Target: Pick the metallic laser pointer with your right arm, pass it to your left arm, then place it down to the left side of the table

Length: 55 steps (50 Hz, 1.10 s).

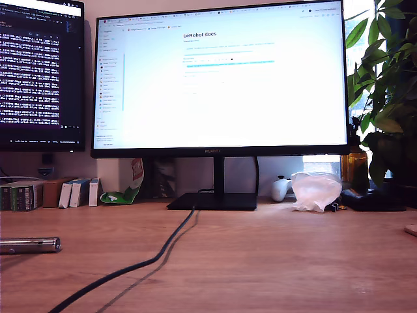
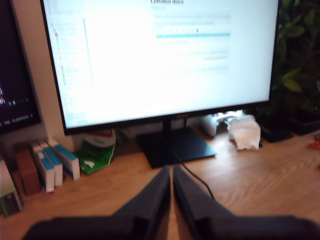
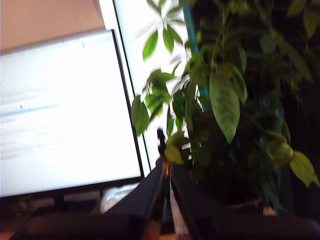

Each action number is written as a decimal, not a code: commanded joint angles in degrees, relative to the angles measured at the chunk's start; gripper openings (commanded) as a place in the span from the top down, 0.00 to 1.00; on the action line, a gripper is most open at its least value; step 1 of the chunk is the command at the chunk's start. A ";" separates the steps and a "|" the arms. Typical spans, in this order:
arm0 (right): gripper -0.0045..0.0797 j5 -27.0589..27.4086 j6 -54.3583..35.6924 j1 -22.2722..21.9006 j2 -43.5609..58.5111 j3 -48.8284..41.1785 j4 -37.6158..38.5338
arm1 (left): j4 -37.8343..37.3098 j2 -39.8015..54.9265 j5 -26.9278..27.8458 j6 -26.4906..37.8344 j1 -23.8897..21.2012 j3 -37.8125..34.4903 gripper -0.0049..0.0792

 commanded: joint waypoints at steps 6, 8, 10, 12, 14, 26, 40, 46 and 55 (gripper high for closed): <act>0.96 -1.11 -1.73 0.26 -0.46 -4.33 4.87 | 6.40 -4.02 -0.02 1.99 -0.31 -4.96 0.97; 0.96 -1.09 -1.84 0.26 -0.46 -5.38 6.36 | 7.30 -4.72 -0.09 1.97 -0.33 -6.23 0.97; 0.96 -1.09 -1.84 0.26 -0.46 -6.58 7.98 | 7.85 -5.25 -0.92 1.92 -0.31 -7.34 0.97; 0.96 -1.07 -1.84 0.26 -0.46 -7.58 9.29 | 7.87 -5.60 -2.51 1.95 -0.31 -8.24 0.97; 0.96 -1.07 -1.86 0.26 -0.46 -8.61 10.21 | 8.02 -5.81 -3.76 2.05 -0.31 -9.09 0.97; 0.96 -0.83 -2.69 0.26 -0.46 -15.23 13.49 | 13.53 -5.88 -7.58 2.03 -0.31 -14.32 0.97; 0.96 1.01 -5.66 0.26 -0.46 -19.02 11.98 | 18.58 -5.97 -11.82 2.62 -0.33 -20.31 0.97; 0.96 2.29 -6.12 0.26 -0.46 -19.02 11.30 | 16.87 -6.25 -13.73 4.46 -0.37 -20.26 0.97; 0.96 1.84 -3.06 0.28 -0.46 -18.99 4.28 | 12.98 -6.64 -18.75 2.36 -0.35 -20.26 0.97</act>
